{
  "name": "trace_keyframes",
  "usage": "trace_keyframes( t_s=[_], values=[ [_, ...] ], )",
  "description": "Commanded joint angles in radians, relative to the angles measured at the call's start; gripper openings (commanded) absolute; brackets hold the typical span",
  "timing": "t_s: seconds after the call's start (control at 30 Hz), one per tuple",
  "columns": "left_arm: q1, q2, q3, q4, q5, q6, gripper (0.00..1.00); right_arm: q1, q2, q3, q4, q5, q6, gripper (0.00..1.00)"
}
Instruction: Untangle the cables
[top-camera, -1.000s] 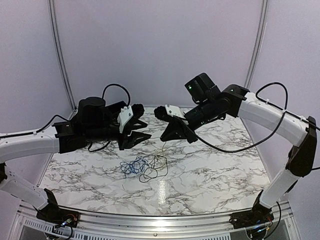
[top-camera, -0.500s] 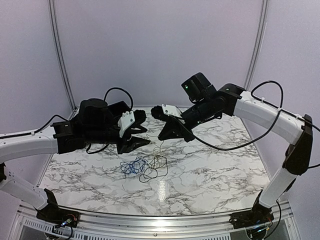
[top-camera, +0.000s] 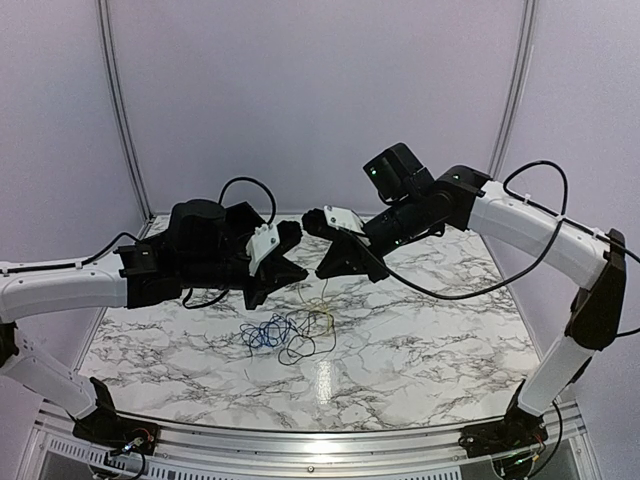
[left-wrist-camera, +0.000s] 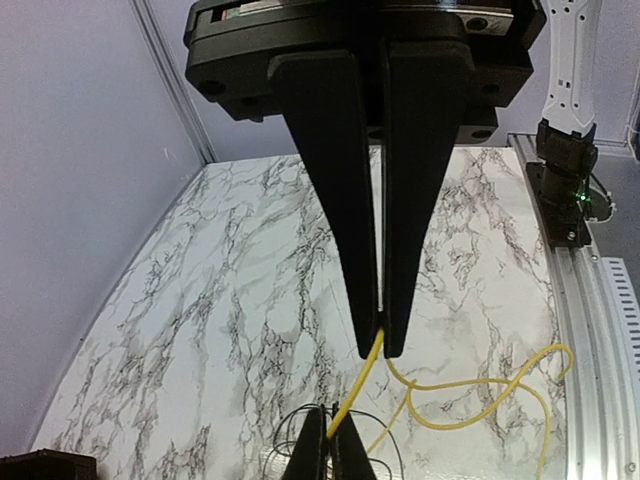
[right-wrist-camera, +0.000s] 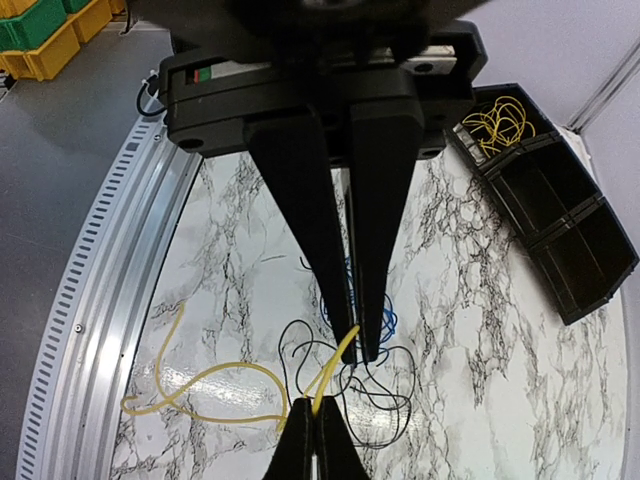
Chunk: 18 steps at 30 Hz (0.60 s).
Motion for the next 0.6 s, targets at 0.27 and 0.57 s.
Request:
trace_keyframes(
  t_s=[0.27,0.57],
  values=[
    [0.015,-0.059,0.001,-0.096,-0.467,-0.056,0.00,-0.100,-0.078,-0.002,-0.011,-0.116,0.073,0.21],
    [0.106,-0.164,-0.032,-0.288,-0.718,-0.213,0.00,-0.391,-0.273,-0.402,0.354,-0.241,0.245,0.31]
  ],
)
